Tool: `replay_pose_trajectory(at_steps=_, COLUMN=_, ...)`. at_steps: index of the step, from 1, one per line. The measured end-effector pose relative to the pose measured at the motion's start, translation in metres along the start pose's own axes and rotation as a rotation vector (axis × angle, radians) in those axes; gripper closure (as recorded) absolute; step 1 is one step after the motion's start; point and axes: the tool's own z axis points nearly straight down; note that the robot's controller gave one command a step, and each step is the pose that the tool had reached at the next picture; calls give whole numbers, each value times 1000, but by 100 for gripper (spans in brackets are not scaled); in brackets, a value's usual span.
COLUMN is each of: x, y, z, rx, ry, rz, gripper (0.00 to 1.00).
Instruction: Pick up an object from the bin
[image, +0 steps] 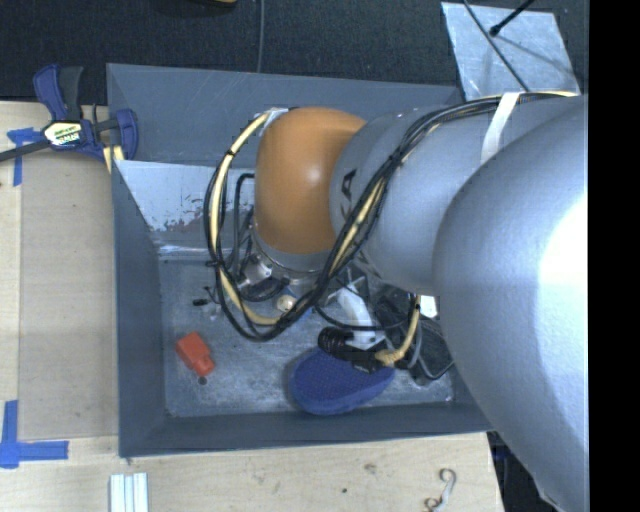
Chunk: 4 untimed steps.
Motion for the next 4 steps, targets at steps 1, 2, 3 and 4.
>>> replay_pose_trajectory(at_steps=1, x=40, y=-3, z=116, rx=-6, ry=-1, rz=-156, gripper=0)
replay_pose_trajectory(at_steps=2, x=37, y=-1, z=112, rx=-13, ry=-5, rz=-152, gripper=100)
replay_pose_trajectory(at_steps=3, x=44, y=-10, z=-23, rx=-14, ry=-7, rz=-415, gripper=100)
replay_pose_trajectory(at_steps=4, x=28, y=-20, z=96, rx=1, ry=-4, rz=-507, gripper=100)
